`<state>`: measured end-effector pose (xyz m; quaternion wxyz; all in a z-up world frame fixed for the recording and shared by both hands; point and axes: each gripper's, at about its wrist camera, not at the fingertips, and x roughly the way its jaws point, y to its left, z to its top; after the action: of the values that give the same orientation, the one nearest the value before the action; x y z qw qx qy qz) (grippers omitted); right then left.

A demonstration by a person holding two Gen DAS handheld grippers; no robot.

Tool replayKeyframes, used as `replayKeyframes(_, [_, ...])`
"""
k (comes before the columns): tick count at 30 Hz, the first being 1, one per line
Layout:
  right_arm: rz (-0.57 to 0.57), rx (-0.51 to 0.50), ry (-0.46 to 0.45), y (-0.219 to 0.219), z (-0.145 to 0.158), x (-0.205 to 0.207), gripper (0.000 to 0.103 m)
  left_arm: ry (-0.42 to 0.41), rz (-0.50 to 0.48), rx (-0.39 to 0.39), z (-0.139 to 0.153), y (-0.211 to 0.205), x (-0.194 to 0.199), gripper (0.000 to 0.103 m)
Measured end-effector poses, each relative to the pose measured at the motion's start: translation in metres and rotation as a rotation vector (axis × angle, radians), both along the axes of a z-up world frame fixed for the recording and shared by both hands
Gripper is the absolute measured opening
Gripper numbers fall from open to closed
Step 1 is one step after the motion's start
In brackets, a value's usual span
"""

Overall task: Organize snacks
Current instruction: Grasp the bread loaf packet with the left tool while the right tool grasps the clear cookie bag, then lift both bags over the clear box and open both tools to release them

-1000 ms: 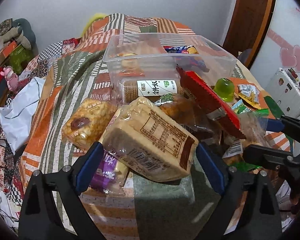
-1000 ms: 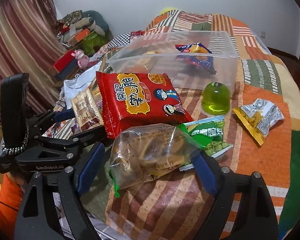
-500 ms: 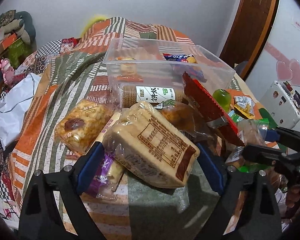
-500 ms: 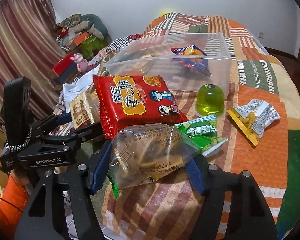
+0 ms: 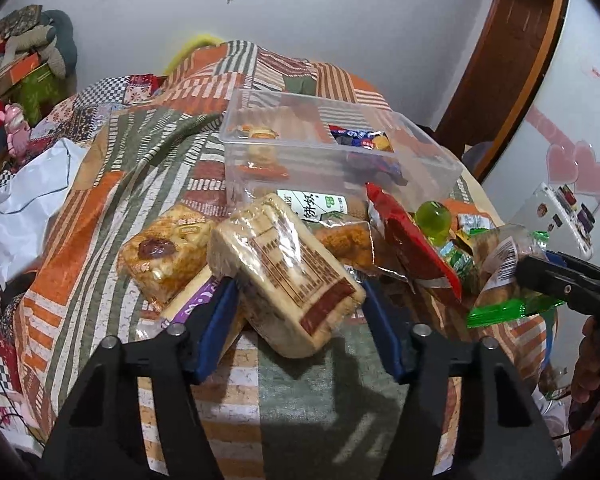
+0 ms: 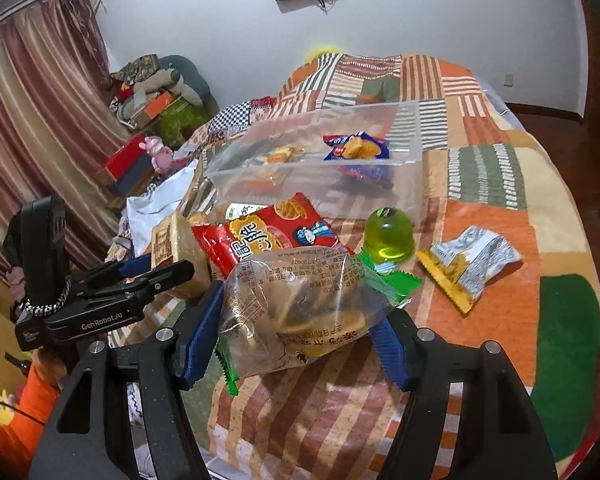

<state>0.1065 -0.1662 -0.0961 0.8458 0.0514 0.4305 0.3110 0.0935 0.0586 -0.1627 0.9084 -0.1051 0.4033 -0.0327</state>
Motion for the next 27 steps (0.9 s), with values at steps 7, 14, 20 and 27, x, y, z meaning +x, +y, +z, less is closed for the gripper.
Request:
replayKeyframes(7, [-0.014,0.025,-0.015,-0.005,0.006,0.002,0.065,-0.016,0.052,-0.023,0.011,0.014,-0.008,0.046])
replayKeyframes(14, [-0.029,0.025,-0.022,-0.010,0.005,0.002,0.064,0.051,0.131,-0.020,-0.002,0.029,-0.001,0.046])
replayKeyframes(20, [-0.045,0.028,-0.030,-0.015,0.009,0.004,0.064,0.056,0.152,-0.009,-0.012,0.029,0.014,0.046])
replayKeyframes(27, [-0.071,0.040,-0.055,-0.020,0.018,0.009,0.064,-0.005,0.158,0.072,-0.005,0.023,0.019,0.037])
